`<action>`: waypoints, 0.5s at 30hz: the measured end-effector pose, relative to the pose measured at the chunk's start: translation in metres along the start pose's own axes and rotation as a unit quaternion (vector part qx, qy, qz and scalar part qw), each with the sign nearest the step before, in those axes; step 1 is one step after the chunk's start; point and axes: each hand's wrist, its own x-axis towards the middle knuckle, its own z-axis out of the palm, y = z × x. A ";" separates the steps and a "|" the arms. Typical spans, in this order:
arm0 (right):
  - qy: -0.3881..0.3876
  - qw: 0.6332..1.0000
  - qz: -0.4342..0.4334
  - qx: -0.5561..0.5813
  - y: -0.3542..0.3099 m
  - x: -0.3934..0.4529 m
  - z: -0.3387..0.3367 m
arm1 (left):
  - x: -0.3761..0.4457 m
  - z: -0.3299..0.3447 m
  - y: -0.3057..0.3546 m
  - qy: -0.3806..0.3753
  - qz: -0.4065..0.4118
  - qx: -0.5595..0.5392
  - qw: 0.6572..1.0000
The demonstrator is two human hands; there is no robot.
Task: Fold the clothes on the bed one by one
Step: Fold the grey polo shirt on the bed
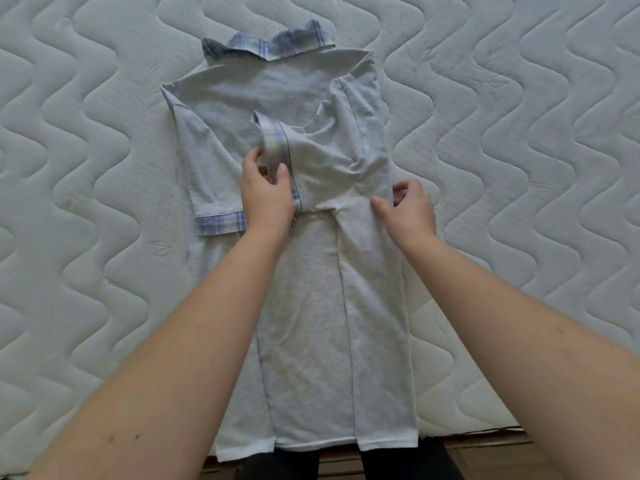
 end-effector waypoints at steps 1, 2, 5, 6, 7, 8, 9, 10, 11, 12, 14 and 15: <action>-0.002 1.000 -0.003 -0.007 0.000 0.001 -0.001 | -0.007 0.001 -0.004 0.038 0.018 0.018 0.999; -0.003 1.000 -0.009 -0.015 0.002 0.002 -0.003 | -0.015 0.004 -0.008 0.072 0.048 0.025 0.996; 0.003 0.999 -0.024 -0.037 0.005 0.006 -0.006 | -0.047 0.019 -0.023 0.036 0.073 0.027 0.996; 0.004 0.999 -0.024 -0.043 0.006 0.007 -0.007 | -0.057 0.025 -0.029 -0.015 0.036 0.039 0.998; 0.004 0.999 -0.023 -0.046 0.007 0.008 -0.007 | -0.065 0.031 -0.035 -0.067 -0.012 0.056 0.996; 0.003 0.999 -0.022 -0.047 0.007 0.008 -0.007 | -0.071 0.036 -0.042 -0.107 -0.056 0.071 0.990; 0.004 0.999 -0.022 -0.047 0.008 0.008 -0.008 | -0.075 0.040 -0.046 -0.133 -0.087 0.077 0.984; 0.007 0.999 -0.023 -0.046 0.008 0.008 -0.009 | -0.077 0.043 -0.049 -0.147 -0.102 0.069 0.981; 0.012 0.999 -0.025 -0.047 0.009 0.008 -0.010 | -0.077 0.046 -0.048 -0.157 -0.109 0.056 0.980; 0.017 0.998 -0.029 -0.048 0.009 0.007 -0.011 | -0.078 0.049 -0.047 -0.166 -0.112 0.044 0.979; 0.022 0.998 -0.037 -0.050 0.009 0.007 -0.016 | -0.079 0.054 -0.045 -0.181 -0.112 0.036 0.976; 0.016 0.998 -0.039 -0.048 0.009 0.007 -0.017 | -0.078 0.056 -0.045 -0.177 -0.112 0.038 0.977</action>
